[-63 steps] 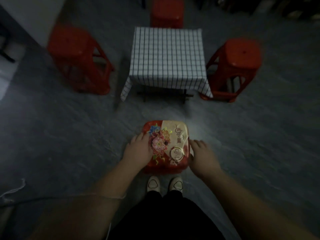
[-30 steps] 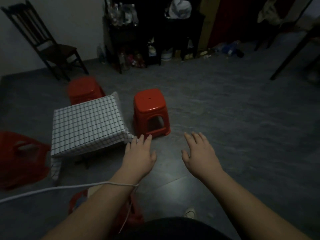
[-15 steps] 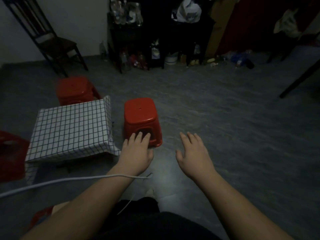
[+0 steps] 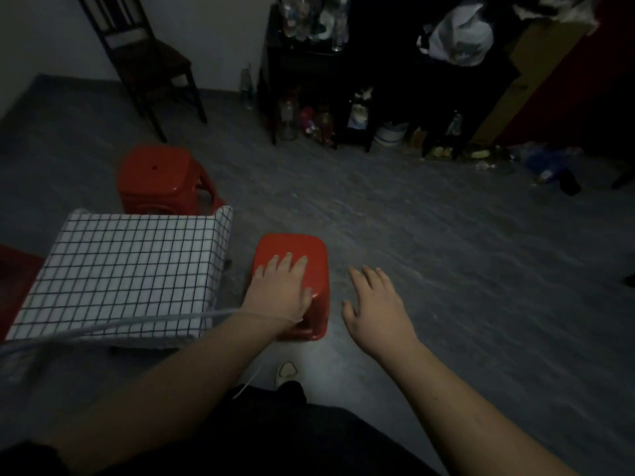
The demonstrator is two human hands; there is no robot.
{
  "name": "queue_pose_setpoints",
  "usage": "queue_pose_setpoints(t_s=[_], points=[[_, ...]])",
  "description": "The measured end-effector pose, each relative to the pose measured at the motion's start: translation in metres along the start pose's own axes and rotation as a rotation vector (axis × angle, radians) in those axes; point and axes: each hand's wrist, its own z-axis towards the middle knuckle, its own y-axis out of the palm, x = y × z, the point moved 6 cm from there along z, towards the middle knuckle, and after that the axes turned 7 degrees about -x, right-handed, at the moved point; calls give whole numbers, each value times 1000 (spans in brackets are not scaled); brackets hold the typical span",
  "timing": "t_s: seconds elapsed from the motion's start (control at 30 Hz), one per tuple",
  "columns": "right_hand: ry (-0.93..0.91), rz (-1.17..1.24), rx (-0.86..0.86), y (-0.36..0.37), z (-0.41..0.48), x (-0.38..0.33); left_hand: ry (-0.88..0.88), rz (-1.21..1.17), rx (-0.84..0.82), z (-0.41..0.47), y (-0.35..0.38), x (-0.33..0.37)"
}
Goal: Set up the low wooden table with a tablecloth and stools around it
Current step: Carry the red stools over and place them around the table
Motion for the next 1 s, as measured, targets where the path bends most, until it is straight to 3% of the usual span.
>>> queue_pose_setpoints(t_s=[0.3,0.53,0.8,1.0], points=[[-233,-79,-126,-39,194,-8,-170,-113,-52,124,-30,-52],[-536,-216,-294,-4,344,-3,-473,-245,-60,206,8,-68],[-1018,-466,-555,16,425,-9,-1013,-557,32,213,38,-27],[-1094,-492,-702,75,460,4,-1171,-871,85,232,99,-7]])
